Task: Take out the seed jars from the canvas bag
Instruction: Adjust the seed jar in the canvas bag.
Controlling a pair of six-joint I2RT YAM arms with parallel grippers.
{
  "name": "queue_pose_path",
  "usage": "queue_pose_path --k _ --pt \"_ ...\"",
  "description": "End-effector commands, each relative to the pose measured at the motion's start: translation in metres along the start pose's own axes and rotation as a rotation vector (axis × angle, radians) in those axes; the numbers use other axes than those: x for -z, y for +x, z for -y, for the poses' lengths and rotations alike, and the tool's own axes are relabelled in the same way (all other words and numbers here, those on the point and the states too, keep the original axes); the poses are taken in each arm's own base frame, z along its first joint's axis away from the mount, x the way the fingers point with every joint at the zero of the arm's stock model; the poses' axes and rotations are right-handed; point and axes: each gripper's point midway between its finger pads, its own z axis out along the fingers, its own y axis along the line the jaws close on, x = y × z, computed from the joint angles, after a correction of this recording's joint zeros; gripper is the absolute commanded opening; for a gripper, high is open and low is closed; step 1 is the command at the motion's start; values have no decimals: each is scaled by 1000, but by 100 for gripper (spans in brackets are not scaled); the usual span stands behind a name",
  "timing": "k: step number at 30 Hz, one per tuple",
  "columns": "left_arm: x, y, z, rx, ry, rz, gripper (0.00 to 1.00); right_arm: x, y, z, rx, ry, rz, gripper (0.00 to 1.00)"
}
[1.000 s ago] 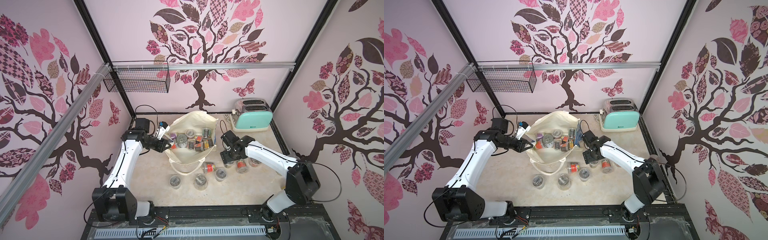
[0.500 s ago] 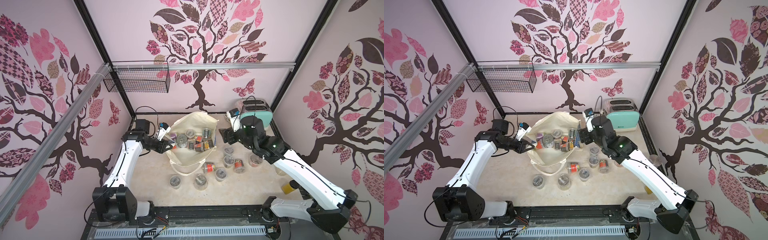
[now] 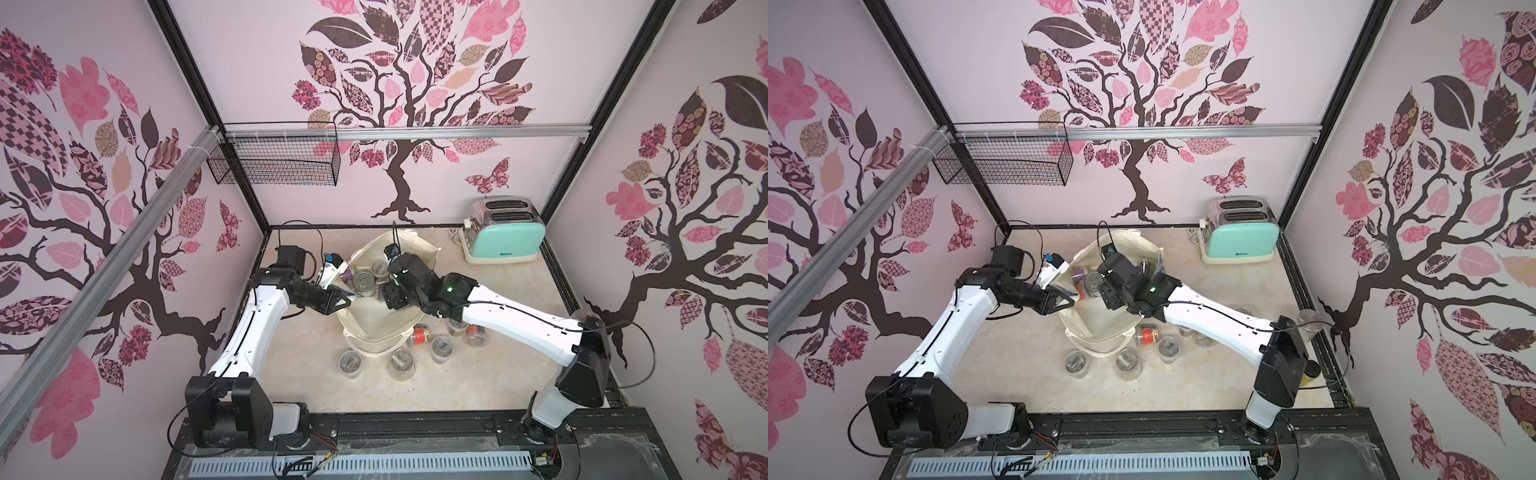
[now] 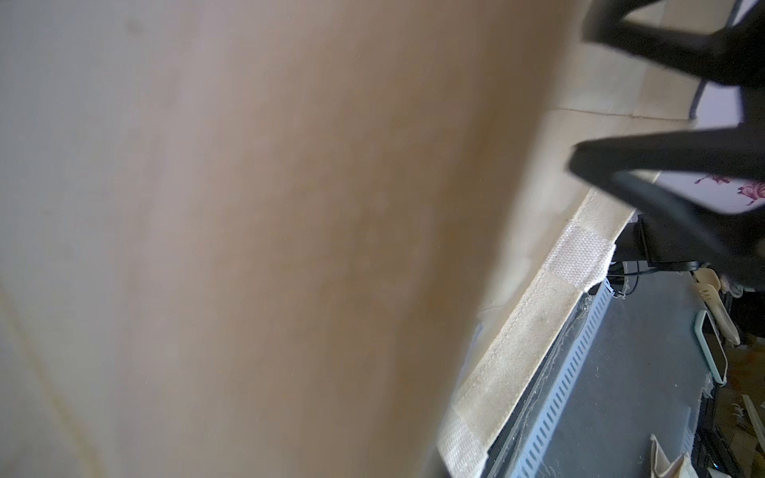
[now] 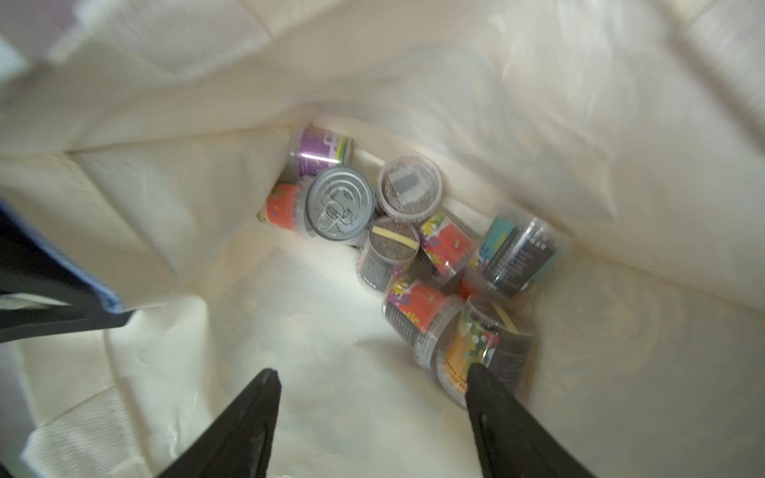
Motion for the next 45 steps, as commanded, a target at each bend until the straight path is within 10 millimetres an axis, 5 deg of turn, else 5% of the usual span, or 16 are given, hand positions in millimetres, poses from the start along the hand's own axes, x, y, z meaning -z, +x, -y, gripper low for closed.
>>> queue_pose_path --k 1,8,16,30,37,45 --pt "-1 4 12 -4 48 -10 0 -15 29 30 -49 211 -80 76" --pt "-5 5 12 -1 60 -28 0 -30 42 65 -84 400 -97 87" --pt "-6 7 10 -8 52 -40 0 -70 51 82 -224 394 -153 90" --pt "-8 6 14 3 74 -35 0 -102 67 99 -413 447 -140 89" --pt "-6 5 15 -1 72 -31 0 -118 54 69 -372 266 -157 90" --pt "-6 7 15 -3 68 -33 0 -97 18 30 -292 1 -122 87"
